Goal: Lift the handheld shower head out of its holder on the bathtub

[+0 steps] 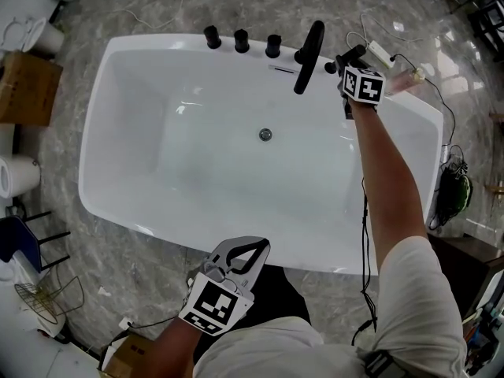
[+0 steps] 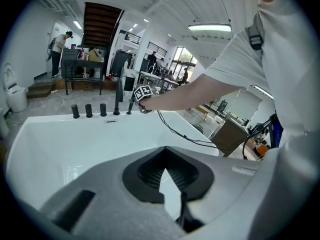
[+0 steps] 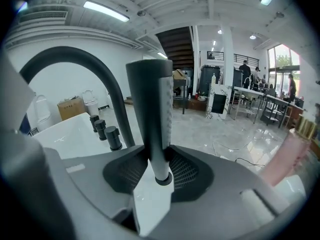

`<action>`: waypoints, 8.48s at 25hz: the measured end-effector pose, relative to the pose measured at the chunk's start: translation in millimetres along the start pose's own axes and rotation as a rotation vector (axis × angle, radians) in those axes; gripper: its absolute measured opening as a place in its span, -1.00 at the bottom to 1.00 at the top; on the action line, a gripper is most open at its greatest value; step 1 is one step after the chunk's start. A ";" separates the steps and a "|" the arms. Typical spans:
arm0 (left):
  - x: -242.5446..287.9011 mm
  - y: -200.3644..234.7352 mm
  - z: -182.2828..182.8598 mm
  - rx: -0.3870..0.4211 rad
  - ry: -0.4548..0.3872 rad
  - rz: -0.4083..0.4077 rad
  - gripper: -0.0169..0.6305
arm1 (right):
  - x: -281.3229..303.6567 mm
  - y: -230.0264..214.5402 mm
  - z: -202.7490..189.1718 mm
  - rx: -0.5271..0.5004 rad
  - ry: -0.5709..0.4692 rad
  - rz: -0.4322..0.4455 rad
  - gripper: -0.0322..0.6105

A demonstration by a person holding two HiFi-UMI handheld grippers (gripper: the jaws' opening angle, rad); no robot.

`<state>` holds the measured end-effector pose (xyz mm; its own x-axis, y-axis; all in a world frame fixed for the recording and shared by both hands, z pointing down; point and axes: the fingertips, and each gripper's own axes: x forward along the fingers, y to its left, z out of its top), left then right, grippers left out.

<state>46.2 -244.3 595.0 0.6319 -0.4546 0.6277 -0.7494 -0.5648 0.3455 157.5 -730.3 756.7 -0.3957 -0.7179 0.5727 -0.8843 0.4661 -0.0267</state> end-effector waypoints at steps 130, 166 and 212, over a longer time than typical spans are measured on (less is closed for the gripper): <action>-247.1 -139.5 -68.0 0.264 -0.092 -0.122 -0.92 | -760.6 234.8 199.6 -0.182 -0.652 -0.044 -0.45; -267.0 -151.9 -83.2 0.271 -0.111 -0.126 -0.92 | -785.1 256.1 165.4 -0.171 -0.613 -0.062 -0.45; -272.5 -125.6 -82.2 0.219 -0.115 -0.090 -0.92 | -774.4 255.7 158.0 -0.155 -0.604 -0.035 -0.45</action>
<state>-48.1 7.2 437.9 0.7217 -0.4639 0.5137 -0.6367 -0.7362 0.2295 198.7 -136.8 177.0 -0.4776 -0.8786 0.0053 -0.8710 0.4742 0.1287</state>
